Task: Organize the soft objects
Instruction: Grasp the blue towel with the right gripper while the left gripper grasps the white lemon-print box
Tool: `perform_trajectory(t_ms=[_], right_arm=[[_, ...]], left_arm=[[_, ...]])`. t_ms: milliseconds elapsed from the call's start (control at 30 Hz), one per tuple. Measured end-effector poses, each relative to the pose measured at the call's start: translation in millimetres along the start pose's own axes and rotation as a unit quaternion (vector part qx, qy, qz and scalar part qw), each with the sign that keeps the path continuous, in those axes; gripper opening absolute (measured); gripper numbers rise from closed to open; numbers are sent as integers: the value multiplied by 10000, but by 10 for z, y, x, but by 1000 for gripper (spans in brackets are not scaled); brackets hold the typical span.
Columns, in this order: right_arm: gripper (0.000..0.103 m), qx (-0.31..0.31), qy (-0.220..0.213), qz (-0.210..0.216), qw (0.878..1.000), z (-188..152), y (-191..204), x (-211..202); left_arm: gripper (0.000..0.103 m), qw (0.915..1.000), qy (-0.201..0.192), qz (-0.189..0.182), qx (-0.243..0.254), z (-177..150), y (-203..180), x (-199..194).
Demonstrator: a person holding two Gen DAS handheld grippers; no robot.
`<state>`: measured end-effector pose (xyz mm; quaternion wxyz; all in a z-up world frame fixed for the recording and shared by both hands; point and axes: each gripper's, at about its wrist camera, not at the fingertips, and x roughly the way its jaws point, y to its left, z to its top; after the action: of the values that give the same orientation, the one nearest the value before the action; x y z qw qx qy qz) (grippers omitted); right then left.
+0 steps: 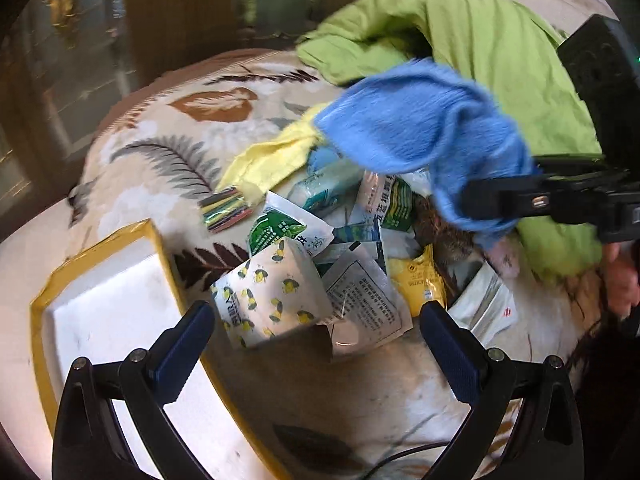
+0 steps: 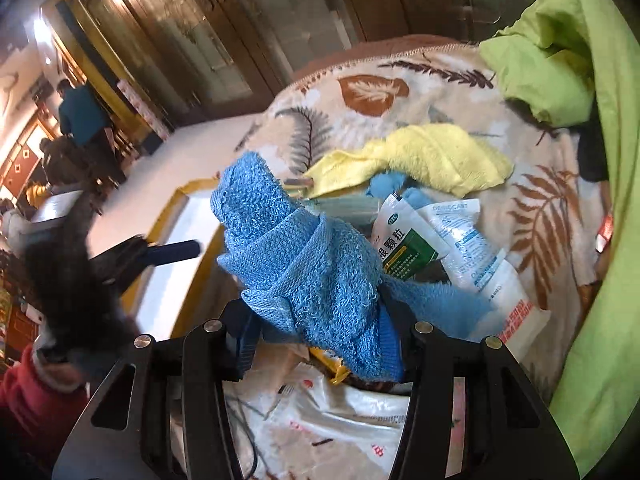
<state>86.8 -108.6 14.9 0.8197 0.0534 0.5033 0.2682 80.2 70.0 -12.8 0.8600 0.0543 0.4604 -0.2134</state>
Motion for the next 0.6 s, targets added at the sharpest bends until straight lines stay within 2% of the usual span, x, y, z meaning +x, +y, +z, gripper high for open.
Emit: perform_trajectory(t_ms=[133,267,333,433,600], right_arm=[[50,140,-34,147,9998,-9,-3,-100],[50,263,-87,229,9994,-20,-34,-127],[50,349,-96,290,9989,-9,-48,-134],[50,396,-98,330,9986,1,-75,-133],[50,486,-97,363,9981,-16,-102,-138]], left_arm=[[102,9991,122,-346,225,44,93,79],[102,9962,450,-120,733,49,57,215],[101,9943,649,-149,827,36,81,287],[90,9914,805,-134,1027,24,105,381],[80,9879,937,-203,1216,51,121,447]])
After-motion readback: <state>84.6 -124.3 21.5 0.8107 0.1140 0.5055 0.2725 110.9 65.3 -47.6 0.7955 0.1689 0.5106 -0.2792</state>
